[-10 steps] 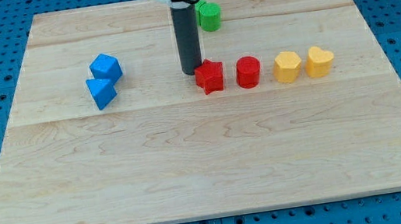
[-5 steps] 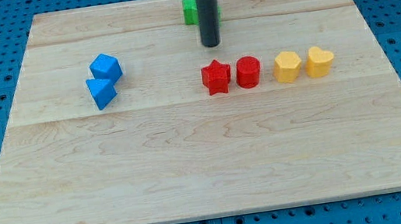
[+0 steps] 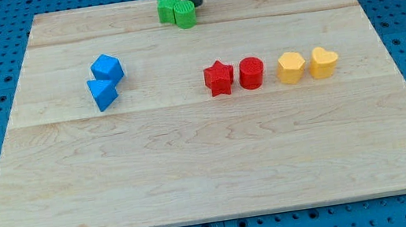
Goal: Slide green circle above the red star
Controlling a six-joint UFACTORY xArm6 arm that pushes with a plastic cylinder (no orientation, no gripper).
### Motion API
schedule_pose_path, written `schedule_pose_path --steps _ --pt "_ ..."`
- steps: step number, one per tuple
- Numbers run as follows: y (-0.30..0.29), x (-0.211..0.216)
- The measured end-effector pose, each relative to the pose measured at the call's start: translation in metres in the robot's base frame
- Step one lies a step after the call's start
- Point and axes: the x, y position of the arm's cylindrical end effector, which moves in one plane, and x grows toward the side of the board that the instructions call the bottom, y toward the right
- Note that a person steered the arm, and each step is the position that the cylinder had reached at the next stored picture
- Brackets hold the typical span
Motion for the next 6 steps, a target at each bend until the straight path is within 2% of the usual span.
schedule_pose_path --steps 1,4,6 --pt "-0.013 0.013" --pt "-0.015 0.125" --pt "0.019 0.124"
